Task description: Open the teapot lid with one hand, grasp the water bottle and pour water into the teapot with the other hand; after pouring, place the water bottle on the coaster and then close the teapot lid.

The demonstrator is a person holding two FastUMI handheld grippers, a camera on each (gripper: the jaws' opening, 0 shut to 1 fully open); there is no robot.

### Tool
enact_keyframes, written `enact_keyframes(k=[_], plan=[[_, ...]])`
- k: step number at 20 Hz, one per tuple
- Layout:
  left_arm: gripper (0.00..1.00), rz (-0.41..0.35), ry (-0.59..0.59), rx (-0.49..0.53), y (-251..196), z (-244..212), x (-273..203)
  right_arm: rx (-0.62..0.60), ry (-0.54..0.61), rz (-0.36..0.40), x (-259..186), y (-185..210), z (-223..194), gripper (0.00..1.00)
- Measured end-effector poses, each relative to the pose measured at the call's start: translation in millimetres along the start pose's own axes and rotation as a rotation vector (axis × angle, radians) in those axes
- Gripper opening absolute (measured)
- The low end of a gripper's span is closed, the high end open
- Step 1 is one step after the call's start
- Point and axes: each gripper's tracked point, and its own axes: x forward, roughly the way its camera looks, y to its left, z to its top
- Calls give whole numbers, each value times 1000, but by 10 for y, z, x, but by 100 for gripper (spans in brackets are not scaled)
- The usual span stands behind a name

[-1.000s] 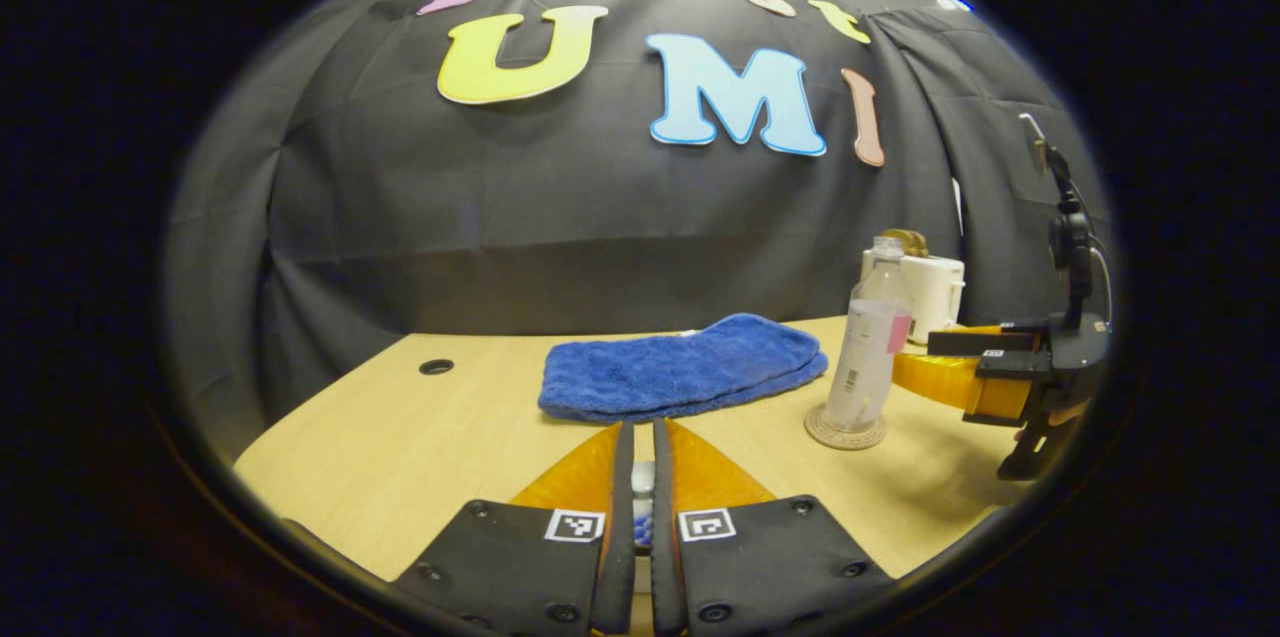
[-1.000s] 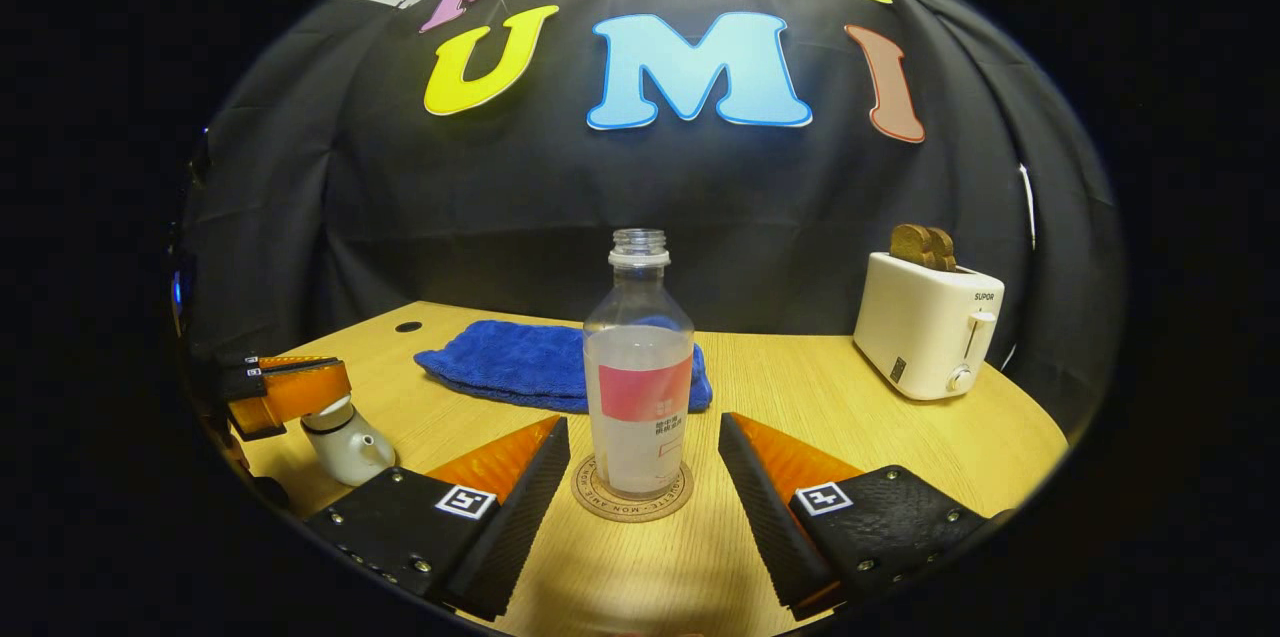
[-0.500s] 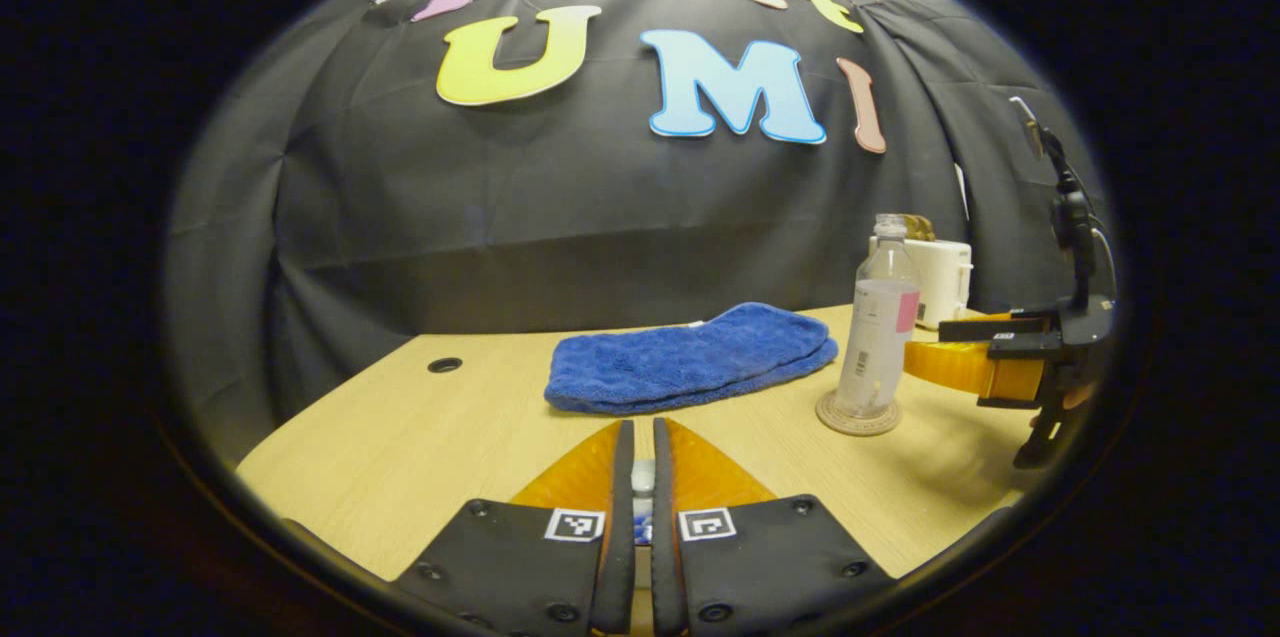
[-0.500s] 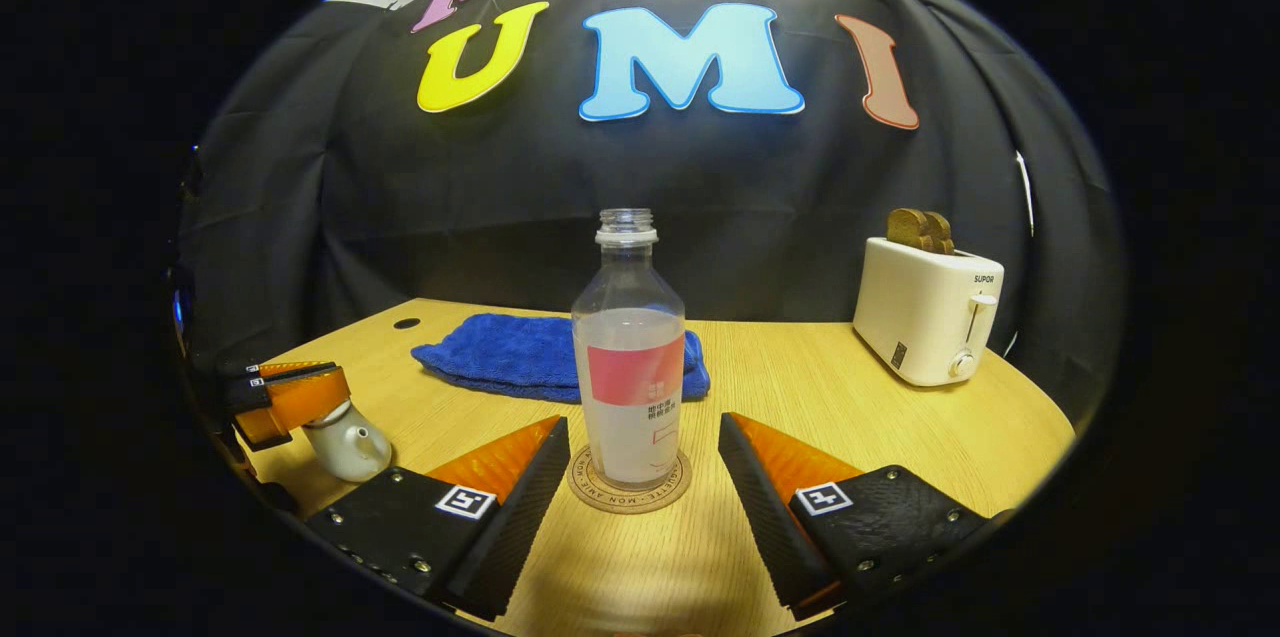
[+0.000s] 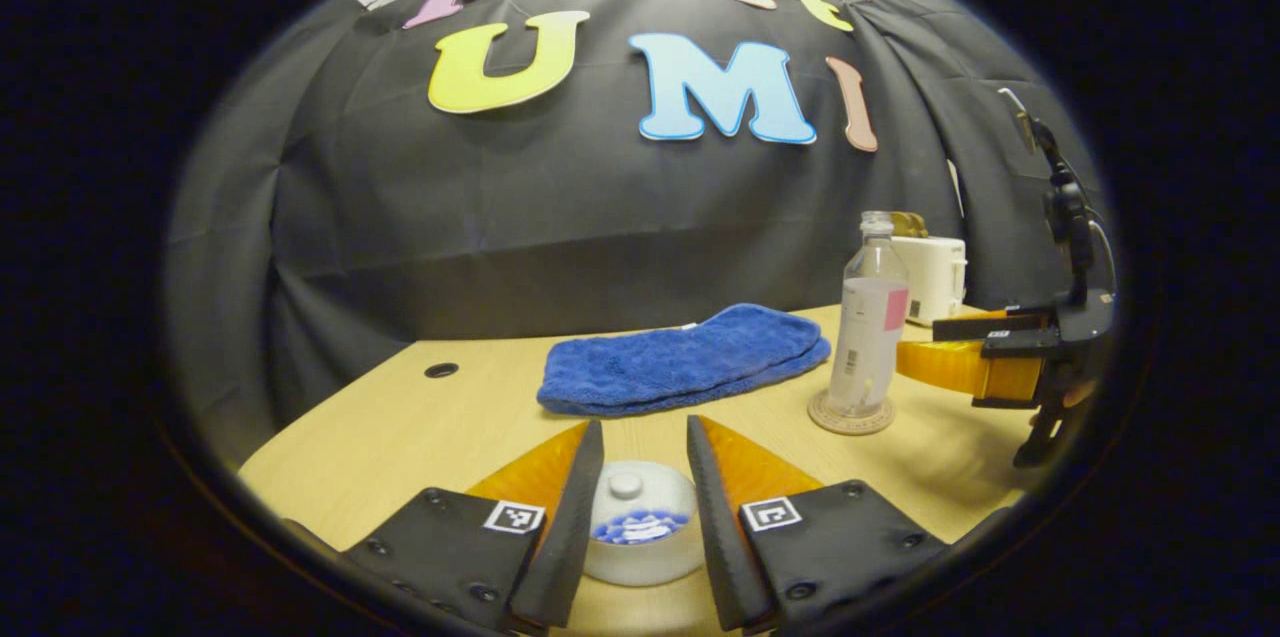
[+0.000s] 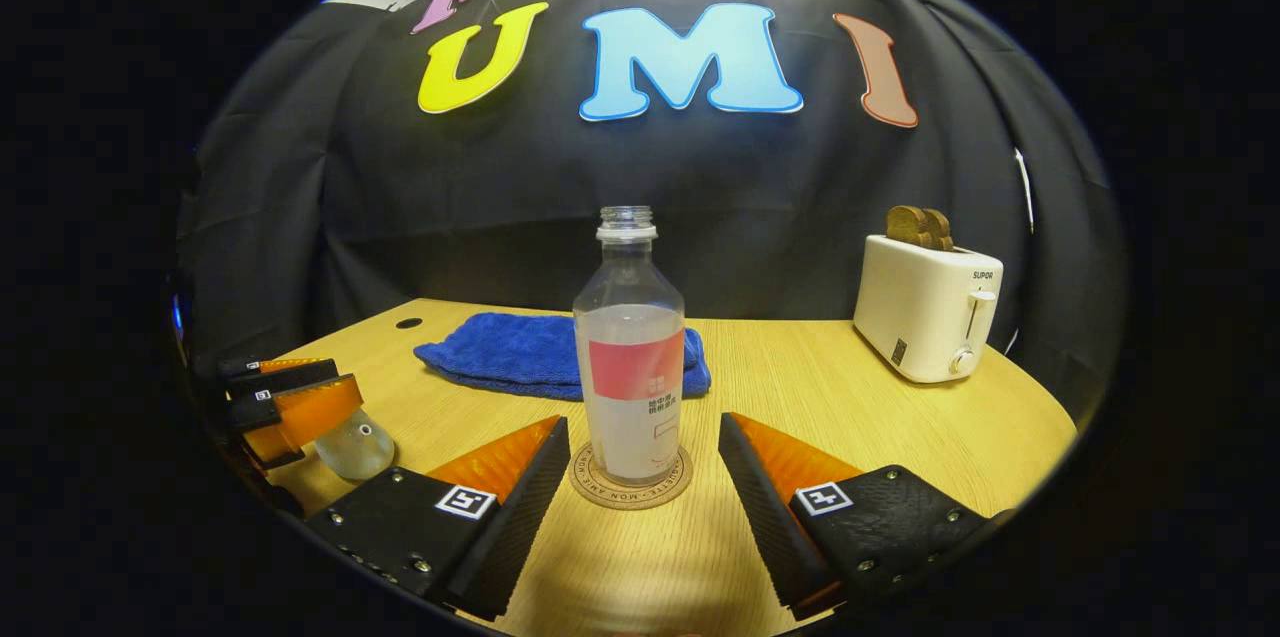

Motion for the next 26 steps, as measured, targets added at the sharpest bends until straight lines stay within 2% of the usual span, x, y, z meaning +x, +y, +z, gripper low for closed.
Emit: enact_keyframes(k=[2,3,4,13,19,26], plan=[[60,12,-34,1,17,126,-66,0,0,1,-33,17,7,93],[77,13,-49,-2,13,194,-111,-2,-3,0,-61,31,7,93],[79,14,-60,-7,5,238,-150,-4,-7,-1,-95,44,15,93],[78,-6,-100,-38,-240,550,-781,-12,-70,-3,-683,353,160,93],[78,-16,-98,-53,-436,469,-1199,-24,-105,1,-1149,536,106,93],[78,-11,-106,-81,-568,340,-1515,6,-136,-8,-1528,535,-14,93]])
